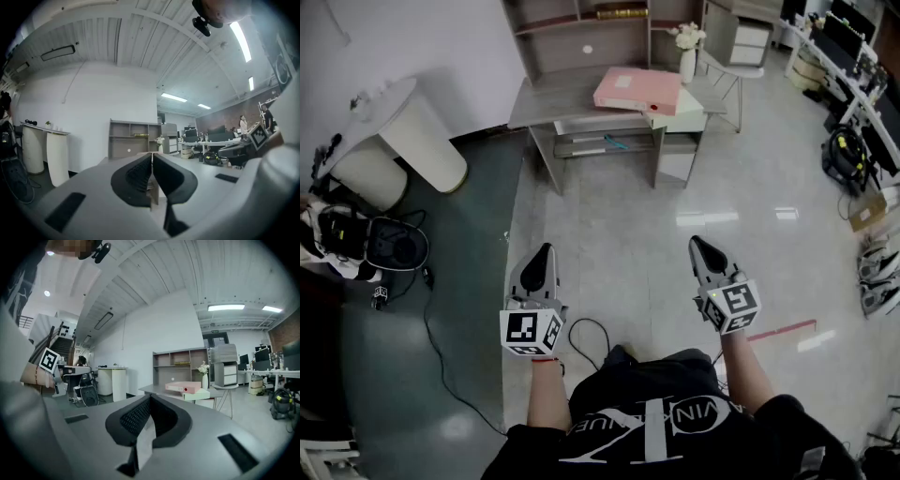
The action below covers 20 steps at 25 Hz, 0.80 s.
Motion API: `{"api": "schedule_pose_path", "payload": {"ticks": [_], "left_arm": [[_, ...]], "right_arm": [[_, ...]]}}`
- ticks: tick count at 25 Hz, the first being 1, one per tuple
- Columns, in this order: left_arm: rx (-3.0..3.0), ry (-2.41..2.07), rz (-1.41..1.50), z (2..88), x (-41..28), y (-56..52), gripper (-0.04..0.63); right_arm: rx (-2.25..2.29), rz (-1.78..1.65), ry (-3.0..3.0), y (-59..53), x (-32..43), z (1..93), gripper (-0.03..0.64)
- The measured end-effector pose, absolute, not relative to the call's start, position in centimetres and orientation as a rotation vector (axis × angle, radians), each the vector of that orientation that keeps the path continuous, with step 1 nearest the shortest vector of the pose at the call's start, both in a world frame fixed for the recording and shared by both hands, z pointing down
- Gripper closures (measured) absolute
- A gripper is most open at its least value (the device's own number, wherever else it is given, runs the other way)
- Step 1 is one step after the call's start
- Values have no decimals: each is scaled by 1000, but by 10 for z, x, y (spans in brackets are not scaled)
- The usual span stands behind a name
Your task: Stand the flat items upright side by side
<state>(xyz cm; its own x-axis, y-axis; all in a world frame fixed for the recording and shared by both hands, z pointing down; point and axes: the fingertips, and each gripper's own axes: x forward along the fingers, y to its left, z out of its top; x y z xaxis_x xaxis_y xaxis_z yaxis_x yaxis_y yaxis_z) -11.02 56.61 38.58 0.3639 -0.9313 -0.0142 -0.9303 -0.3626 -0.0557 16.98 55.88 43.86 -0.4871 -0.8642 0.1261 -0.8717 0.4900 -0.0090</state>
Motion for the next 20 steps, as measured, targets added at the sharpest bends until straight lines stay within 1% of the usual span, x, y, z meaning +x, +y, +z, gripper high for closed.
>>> {"api": "schedule_pose_path", "payload": {"ticks": [10, 20], "left_arm": [[-2554, 1786, 14, 392, -125, 570, 583], [-2585, 1760, 82, 387, -120, 567, 583]], "right_arm": [[1545, 133, -2619, 565, 163, 449, 607], [1601, 158, -2618, 568, 172, 448, 607]]}}
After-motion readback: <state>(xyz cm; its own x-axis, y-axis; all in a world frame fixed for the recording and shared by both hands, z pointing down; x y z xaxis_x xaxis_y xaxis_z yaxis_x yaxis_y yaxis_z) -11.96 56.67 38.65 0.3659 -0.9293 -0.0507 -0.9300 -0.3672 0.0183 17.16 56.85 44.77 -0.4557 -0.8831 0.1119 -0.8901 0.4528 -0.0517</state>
